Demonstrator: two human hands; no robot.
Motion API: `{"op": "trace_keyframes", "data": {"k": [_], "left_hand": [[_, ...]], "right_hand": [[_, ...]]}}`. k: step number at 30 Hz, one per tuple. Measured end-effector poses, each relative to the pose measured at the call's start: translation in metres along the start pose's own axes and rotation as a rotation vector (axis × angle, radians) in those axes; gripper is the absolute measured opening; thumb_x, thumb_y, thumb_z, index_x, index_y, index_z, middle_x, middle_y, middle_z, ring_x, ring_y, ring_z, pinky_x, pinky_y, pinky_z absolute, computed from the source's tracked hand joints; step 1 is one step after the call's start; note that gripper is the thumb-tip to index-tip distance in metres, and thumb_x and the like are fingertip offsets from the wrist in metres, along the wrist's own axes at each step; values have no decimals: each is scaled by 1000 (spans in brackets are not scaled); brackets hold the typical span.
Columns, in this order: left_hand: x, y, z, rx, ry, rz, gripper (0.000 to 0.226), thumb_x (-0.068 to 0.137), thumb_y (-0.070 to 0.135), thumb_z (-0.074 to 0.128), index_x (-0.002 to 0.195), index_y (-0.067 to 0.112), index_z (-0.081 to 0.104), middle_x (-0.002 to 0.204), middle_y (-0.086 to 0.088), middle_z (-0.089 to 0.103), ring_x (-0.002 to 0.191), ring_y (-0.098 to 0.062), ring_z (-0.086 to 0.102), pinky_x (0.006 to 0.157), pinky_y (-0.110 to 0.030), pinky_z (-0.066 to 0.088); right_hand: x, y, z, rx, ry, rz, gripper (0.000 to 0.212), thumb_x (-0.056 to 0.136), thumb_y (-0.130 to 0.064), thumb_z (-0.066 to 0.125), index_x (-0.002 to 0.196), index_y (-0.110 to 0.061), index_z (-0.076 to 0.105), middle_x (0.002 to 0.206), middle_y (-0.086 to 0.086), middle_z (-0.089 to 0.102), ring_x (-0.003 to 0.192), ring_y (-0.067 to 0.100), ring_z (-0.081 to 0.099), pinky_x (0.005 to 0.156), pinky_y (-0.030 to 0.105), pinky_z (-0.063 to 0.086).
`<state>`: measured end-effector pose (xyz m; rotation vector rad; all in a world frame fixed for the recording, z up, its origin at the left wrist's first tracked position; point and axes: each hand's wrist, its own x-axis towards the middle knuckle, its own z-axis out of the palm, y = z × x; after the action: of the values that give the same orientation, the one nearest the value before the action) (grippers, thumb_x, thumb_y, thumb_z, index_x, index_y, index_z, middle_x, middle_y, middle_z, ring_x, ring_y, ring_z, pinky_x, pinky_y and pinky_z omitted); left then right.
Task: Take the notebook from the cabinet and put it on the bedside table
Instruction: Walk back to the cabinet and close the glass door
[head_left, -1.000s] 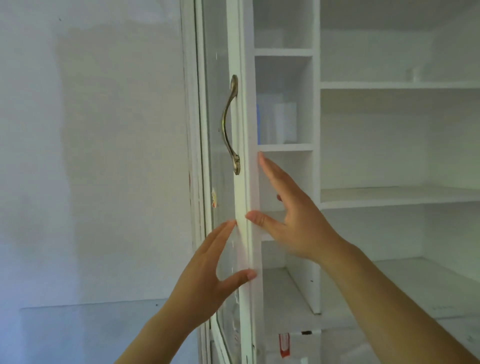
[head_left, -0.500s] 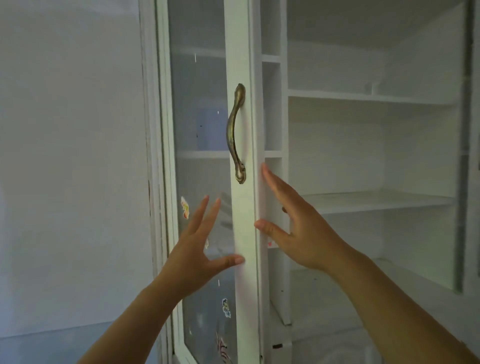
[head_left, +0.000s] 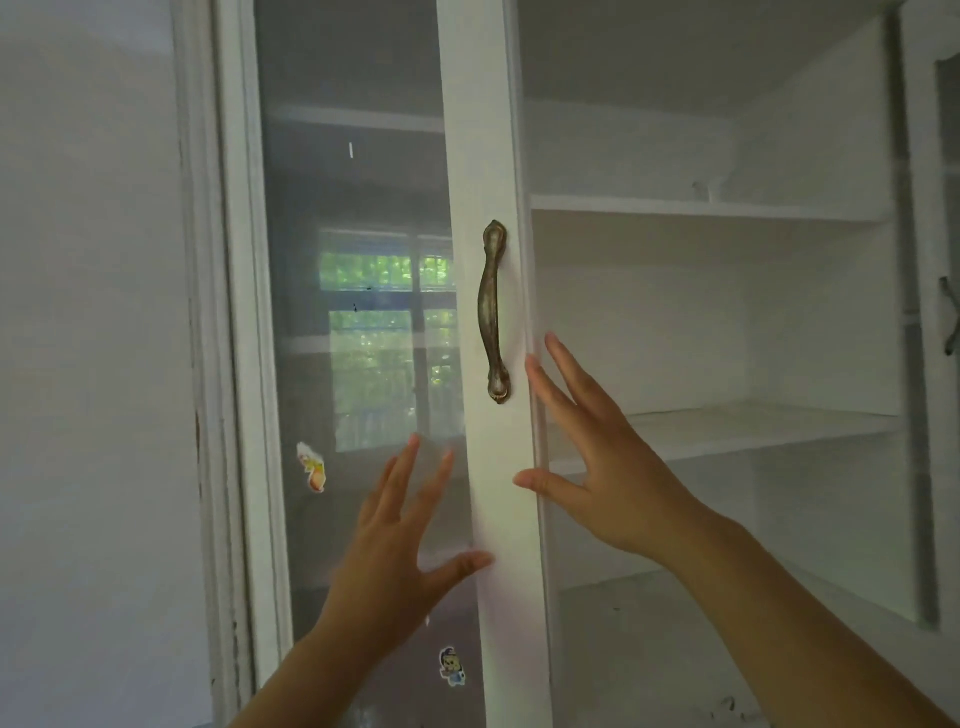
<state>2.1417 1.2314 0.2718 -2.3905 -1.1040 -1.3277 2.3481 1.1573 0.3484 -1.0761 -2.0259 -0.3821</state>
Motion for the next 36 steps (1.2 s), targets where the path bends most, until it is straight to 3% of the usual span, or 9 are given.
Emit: {"op": "trace_keyframes", "data": {"k": [6, 11, 15, 20, 24, 28, 32, 36], "left_hand": [[45, -9, 6, 127, 113, -25, 90, 65, 67, 51, 138, 50, 1, 153, 14, -13, 141, -12, -12, 108, -37, 7], [77, -17, 32, 263, 69, 13, 99, 70, 59, 63, 135, 56, -12, 151, 12, -20, 139, -14, -16, 110, -38, 3], [87, -29, 51, 346, 54, -13, 94, 69, 68, 52, 138, 52, -10, 151, 14, -24, 139, -13, -20, 112, -49, 10], [96, -34, 66, 412, 65, -58, 91, 65, 76, 34, 139, 51, -12, 148, 16, -31, 137, -11, -27, 109, -45, 0], [102, -37, 71, 471, 47, -63, 96, 67, 73, 46, 138, 50, -14, 151, 10, -27, 138, -16, -25, 108, -45, -1], [105, -44, 69, 557, 18, -40, 109, 60, 67, 63, 142, 47, -7, 155, 4, -14, 141, -21, -10, 106, -55, 6], [107, -55, 69, 574, -7, -20, 109, 62, 68, 63, 140, 49, -11, 154, 8, -21, 139, -16, -20, 107, -54, 2], [111, -63, 77, 610, -14, -14, 108, 61, 71, 61, 144, 42, -2, 156, 0, -8, 141, -20, -13, 106, -57, 7]], "right_hand": [[12, 49, 15, -82, -8, -5, 91, 84, -41, 60, 137, -47, -13, 142, -33, -31, 133, -8, -24, 100, 11, -6], [25, 82, 32, -126, -44, -45, 96, 83, -42, 62, 140, -38, -15, 145, -29, -31, 133, -7, -25, 103, 12, -5], [36, 106, 40, -159, -42, -76, 102, 81, -42, 65, 140, -34, -17, 147, -24, -30, 135, -3, -25, 107, 17, -2], [48, 135, 55, -151, -34, -101, 105, 79, -43, 66, 140, -36, -18, 145, -25, -34, 134, -2, -28, 101, 14, -7], [54, 147, 63, -172, -18, -119, 105, 78, -45, 67, 142, -34, -16, 148, -21, -32, 135, 1, -27, 103, 14, -9], [53, 148, 77, -246, -42, -138, 108, 78, -47, 65, 141, -27, -20, 148, -12, -35, 135, 4, -31, 113, 29, -7], [57, 149, 86, -231, -34, -112, 114, 77, -45, 67, 137, -24, -27, 142, -15, -43, 133, 2, -33, 112, 27, -7], [62, 151, 90, -221, -70, -85, 118, 76, -47, 68, 132, -23, -34, 136, -15, -50, 130, 2, -38, 112, 25, -5]]}}
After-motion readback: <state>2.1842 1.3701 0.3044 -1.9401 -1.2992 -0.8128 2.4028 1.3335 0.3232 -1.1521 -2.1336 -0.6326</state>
